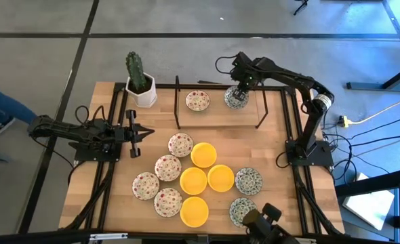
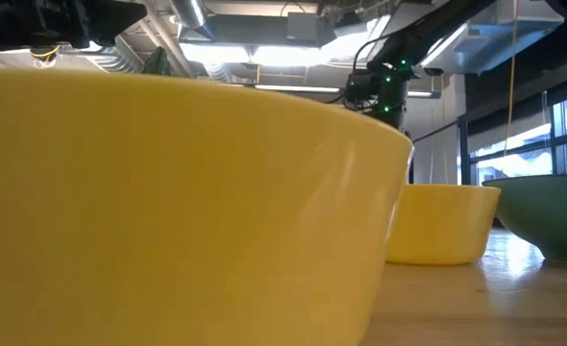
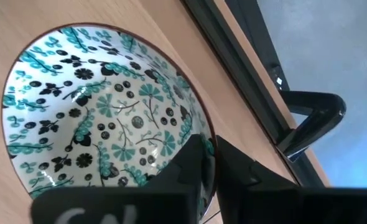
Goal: Pick & Place Mini bowls
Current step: Put the blue patterned bowl on the shelf, then adjust the shelf on the table
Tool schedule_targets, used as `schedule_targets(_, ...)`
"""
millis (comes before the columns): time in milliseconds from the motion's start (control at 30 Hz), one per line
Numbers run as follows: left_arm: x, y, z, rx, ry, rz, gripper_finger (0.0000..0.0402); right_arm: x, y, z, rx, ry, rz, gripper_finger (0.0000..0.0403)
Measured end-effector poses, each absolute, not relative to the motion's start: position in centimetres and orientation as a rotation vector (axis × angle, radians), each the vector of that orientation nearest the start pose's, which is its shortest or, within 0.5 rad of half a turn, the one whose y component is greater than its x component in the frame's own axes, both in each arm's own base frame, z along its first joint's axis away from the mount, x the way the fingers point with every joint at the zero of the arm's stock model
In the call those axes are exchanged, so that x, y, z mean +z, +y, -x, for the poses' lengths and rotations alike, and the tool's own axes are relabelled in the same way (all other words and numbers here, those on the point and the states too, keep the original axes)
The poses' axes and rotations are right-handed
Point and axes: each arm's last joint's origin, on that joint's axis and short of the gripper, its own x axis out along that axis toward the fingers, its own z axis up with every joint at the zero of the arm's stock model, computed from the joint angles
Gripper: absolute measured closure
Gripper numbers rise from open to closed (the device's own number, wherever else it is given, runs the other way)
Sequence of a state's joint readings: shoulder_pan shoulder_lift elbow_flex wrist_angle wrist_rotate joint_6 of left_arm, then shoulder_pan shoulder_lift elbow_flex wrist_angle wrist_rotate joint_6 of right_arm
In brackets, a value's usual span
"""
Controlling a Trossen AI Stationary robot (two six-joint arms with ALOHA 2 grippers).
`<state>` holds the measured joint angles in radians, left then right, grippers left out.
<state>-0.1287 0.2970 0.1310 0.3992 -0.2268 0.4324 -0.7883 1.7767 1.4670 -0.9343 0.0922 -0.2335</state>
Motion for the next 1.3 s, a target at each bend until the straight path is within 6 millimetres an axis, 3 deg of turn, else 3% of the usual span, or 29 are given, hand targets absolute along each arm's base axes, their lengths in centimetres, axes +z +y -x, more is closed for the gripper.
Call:
schedule_targets(233, 22.2, -0.8, -11.2, 0.145, -0.205, -0.388, 0.0394, 25.3, -25.4, -24.9, -0.601, 1.281, -0.235, 0.037)
schedule_targets(867, 22.2, -0.8, -11.2, 0.145, -0.205, -0.388, 0.0397, 25.3, -25.5, -25.1, -0.596, 1.278, -0.241, 0.029)
schedule_targets(1033, 22.2, -0.8, -11.2, 0.145, -0.205, -0.389, 0.04, 27.5, -25.4, -25.6, -0.603, 1.247, -0.226, 0.0289)
schedule_targets(1133, 22.2, -0.8, -11.2, 0.145, -0.205, -0.388, 0.0398, 29.9, -24.7, -26.4, -0.584, 1.208, -0.232, 0.0289)
schedule_targets(1300, 22.2, -0.8, -11.2, 0.145, -0.205, -0.389, 0.0395, 35.3, -20.8, -27.7, -0.387, 1.153, -0.189, 0.0307)
